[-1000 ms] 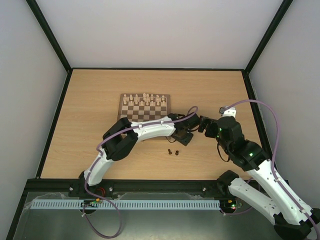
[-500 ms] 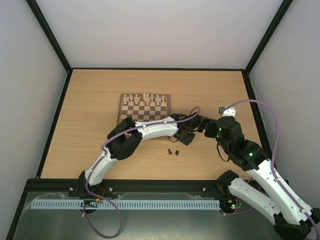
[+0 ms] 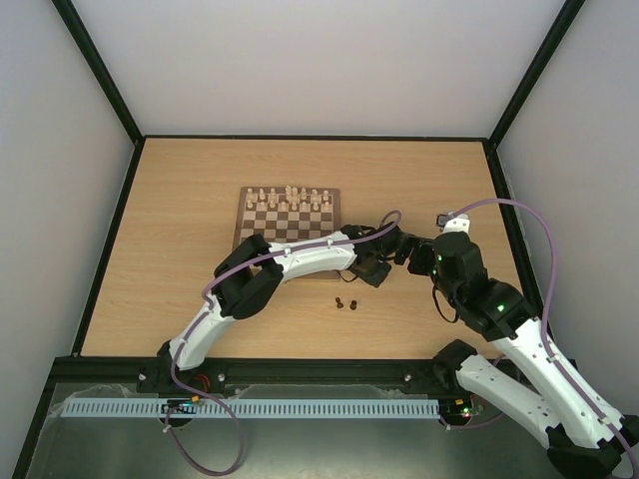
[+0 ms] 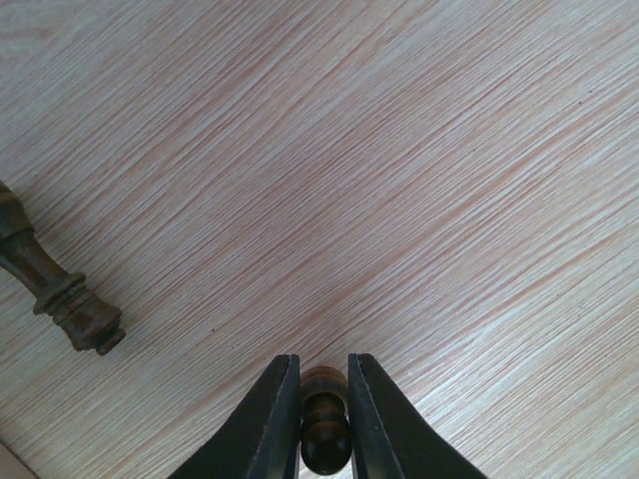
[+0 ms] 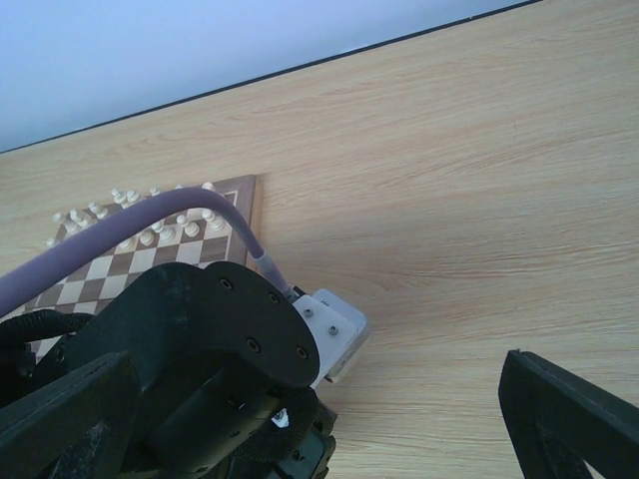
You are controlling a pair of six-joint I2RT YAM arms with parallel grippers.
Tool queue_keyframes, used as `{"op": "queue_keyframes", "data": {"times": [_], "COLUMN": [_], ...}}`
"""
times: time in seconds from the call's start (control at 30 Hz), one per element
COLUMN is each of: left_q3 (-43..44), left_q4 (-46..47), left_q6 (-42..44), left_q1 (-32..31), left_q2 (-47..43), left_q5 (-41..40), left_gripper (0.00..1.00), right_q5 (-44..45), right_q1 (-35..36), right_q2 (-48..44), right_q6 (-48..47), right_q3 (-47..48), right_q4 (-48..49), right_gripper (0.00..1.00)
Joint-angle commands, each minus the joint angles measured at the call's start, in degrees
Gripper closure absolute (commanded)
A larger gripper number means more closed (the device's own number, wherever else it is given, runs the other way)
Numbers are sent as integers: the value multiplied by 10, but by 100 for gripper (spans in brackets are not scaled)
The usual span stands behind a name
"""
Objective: Set up the chess pieces on the board
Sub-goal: Pick up the chess piece at the center of the board.
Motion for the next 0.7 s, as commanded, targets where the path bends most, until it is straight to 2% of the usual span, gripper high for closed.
{"op": "queue_keyframes", "data": {"times": [0.0,0.3,0.67], "left_q3": [9,-16,-55], "left_q4": [-18,-25,-55], "left_q6": [2,-4,-1], "left_q1": [3,3,25], "left_q2": [7,-21,-107], "left_q5": [-5,-11,-17], "left_gripper": [84,86,86], "right_q5": [1,0,9], "right_q1": [3,3,3], "right_q2": [0,0,-29], "right_q6": [0,0,3], "right_q3": [-6,-7,-8], "right_q4": [10,10,14], "right_gripper": [0,0,0]}}
